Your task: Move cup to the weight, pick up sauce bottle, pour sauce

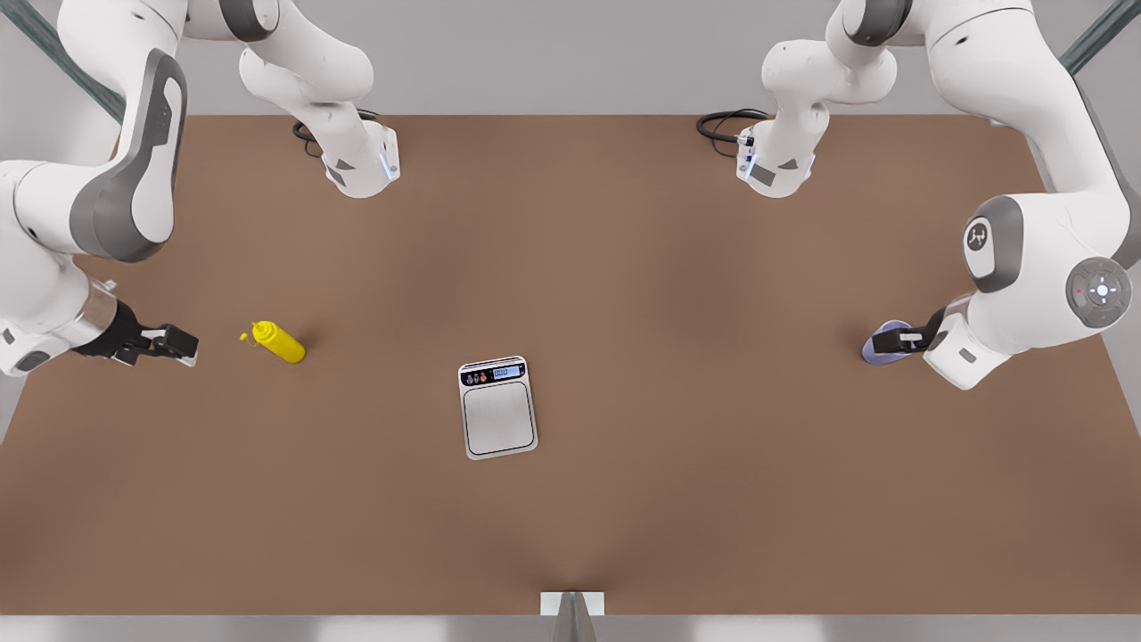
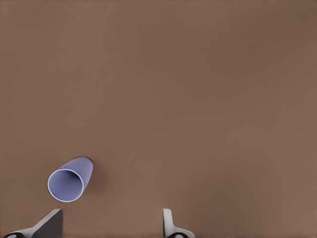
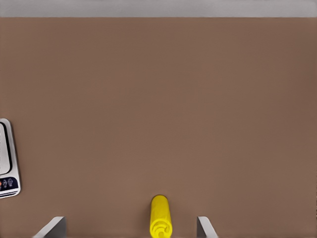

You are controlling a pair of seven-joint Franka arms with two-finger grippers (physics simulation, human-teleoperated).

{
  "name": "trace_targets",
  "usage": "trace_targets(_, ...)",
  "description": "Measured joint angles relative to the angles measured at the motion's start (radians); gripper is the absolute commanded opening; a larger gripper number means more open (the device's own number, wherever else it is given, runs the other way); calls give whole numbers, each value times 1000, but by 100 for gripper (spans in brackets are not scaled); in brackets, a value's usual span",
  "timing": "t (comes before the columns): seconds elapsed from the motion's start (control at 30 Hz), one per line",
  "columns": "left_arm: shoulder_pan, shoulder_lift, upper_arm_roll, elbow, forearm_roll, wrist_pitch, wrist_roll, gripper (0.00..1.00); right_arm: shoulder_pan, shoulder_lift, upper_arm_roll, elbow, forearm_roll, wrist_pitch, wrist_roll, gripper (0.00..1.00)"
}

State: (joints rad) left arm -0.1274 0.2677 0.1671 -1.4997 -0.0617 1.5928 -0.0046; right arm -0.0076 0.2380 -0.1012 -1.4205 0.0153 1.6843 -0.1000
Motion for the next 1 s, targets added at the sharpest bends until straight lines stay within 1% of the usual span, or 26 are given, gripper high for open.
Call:
trace_targets(0.07,-2,-4,13,-29,0,16,0,100,-1,1,1,0,-9,0,-4,100)
trace_targets(0.23,1,-38,79,-209,2,154,15,100,11,-8,12,-2,-14,-27,13,100)
trace_targets(0.33,2,-39,120,-280,2,195,76,100,-2,-11,11,0,-14,-29,1,100)
trace_targets(0.4,-1,-31,125,-308,2,229,78,100,9,-9,11,0,-15,-28,0,100)
trace_targets(0.47,6,-57,147,-402,2,299,78,100,1,-2,11,0,-8,-25,0,100)
trace_targets(0.6,0,-86,150,-537,2,423,78,100,2,1,11,-2,-9,-26,0,100)
trace_targets(0.63,0,-92,154,-591,2,495,78,100,5,3,11,-2,-9,-26,0,100)
trace_targets(0.87,-3,-42,163,-615,2,616,78,100,6,17,11,-10,-9,-35,-29,100)
trace_targets(0.93,0,-42,170,-661,2,673,78,100,9,24,11,-11,-11,-33,-29,100)
trace_targets(0.97,0,-41,170,-668,2,676,78,98,10,28,11,-11,-11,-32,-29,100)
trace_targets(1.0,0,-36,172,-672,2,677,77,98,9,34,11,-9,-12,-28,-30,100)
